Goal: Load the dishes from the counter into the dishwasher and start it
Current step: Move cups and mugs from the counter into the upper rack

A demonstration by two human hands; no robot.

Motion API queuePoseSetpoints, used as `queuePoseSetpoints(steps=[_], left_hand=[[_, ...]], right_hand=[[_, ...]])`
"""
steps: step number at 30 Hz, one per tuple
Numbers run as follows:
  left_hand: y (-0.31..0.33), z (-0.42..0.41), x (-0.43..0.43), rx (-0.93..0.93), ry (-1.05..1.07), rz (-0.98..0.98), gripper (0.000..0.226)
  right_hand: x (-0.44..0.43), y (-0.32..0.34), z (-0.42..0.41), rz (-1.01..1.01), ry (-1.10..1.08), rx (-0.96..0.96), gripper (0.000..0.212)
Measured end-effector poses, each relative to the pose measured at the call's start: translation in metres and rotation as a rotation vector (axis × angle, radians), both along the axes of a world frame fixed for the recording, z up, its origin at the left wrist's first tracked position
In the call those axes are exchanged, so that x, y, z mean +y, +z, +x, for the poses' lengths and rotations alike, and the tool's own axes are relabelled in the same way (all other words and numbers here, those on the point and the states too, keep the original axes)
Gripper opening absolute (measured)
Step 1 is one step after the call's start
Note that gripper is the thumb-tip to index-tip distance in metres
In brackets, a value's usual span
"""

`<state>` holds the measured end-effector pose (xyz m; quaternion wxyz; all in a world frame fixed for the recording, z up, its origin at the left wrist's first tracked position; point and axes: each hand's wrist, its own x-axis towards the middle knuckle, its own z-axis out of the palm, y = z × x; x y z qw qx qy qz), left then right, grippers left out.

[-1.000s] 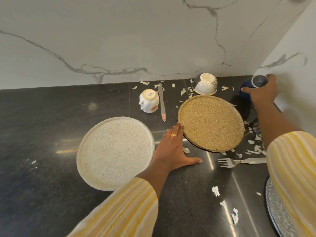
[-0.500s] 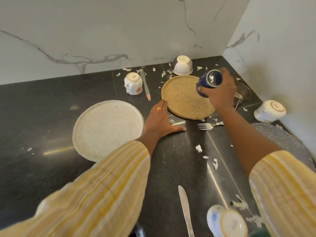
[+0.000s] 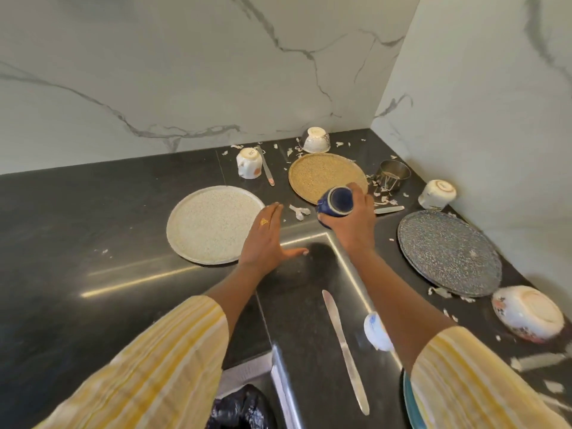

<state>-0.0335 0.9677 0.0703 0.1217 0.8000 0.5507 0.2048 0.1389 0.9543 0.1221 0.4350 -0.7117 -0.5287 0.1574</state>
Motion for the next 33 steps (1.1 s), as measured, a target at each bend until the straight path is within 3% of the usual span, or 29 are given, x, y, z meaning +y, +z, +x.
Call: queuePoseSetpoints(steps=[4, 16, 21, 26, 33], left_hand=[[0.0, -0.031, -0.035, 0.042, 0.04, -0.046, 0.106], [-0.008, -0.132, -0.184, -0.043, -0.174, -0.092, 0.104], [-0.033, -0.144, -0.256, 0.083, -0.373, -0.119, 0.105], [-0.064, -0.147, -0.319, 0.022, -0.473, -0.194, 0.101], [-0.107, -0.122, -0.417, 0.099, -0.693, -0.235, 0.095]], right_hand=[[-0.041, -0.007, -0.037, -0.001, -0.01, -0.019, 0.079], [-0.238, -0.025, -0.159, -0.023, -0.099, -0.079, 0.079], [-0.333, -0.048, -0.182, -0.103, -0.171, -0.122, 0.081], [-0.42, -0.077, -0.186, -0.15, -0.248, -0.153, 0.081], [-0.539, -0.119, -0.184, -0.182, -0.397, 0.002, 0.081]])
